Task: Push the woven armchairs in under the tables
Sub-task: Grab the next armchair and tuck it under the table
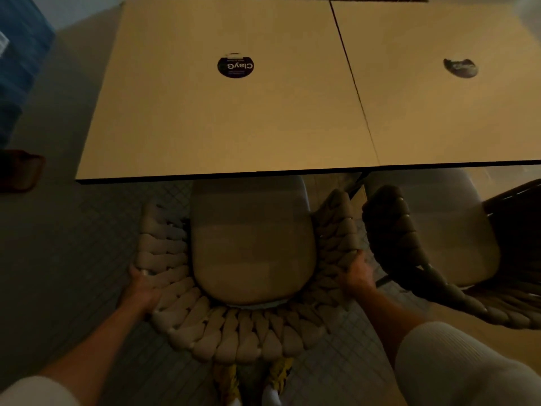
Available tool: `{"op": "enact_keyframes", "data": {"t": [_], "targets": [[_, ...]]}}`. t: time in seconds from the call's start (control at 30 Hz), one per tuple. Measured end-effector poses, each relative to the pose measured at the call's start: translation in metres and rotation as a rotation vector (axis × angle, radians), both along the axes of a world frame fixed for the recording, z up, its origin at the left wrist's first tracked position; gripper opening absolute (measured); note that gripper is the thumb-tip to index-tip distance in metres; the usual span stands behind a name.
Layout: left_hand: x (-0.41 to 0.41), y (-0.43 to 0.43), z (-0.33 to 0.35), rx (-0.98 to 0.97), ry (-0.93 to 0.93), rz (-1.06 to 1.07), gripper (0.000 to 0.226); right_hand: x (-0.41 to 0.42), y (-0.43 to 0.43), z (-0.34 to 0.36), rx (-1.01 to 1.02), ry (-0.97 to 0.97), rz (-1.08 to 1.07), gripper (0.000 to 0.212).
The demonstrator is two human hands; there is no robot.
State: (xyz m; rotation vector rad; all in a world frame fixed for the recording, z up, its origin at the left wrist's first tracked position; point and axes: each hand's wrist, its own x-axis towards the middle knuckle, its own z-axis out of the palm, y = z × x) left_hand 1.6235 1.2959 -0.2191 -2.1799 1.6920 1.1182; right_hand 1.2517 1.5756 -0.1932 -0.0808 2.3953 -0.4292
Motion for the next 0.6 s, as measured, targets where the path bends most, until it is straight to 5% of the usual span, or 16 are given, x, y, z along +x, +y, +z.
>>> {"op": "enact_keyframes", "data": {"t": [0.33, 0.6], "targets": [[0.013, -0.014, -0.016, 0.031, 0.041, -0.033, 0.118, 0.003, -0.006, -0.003, 0.054, 0.009, -0.007, 0.094], [0.018, -0.01, -0.015, -0.06, 0.015, -0.11, 0.093, 0.008, -0.008, 0.008, 0.05, -0.008, -0.057, 0.087]]}}
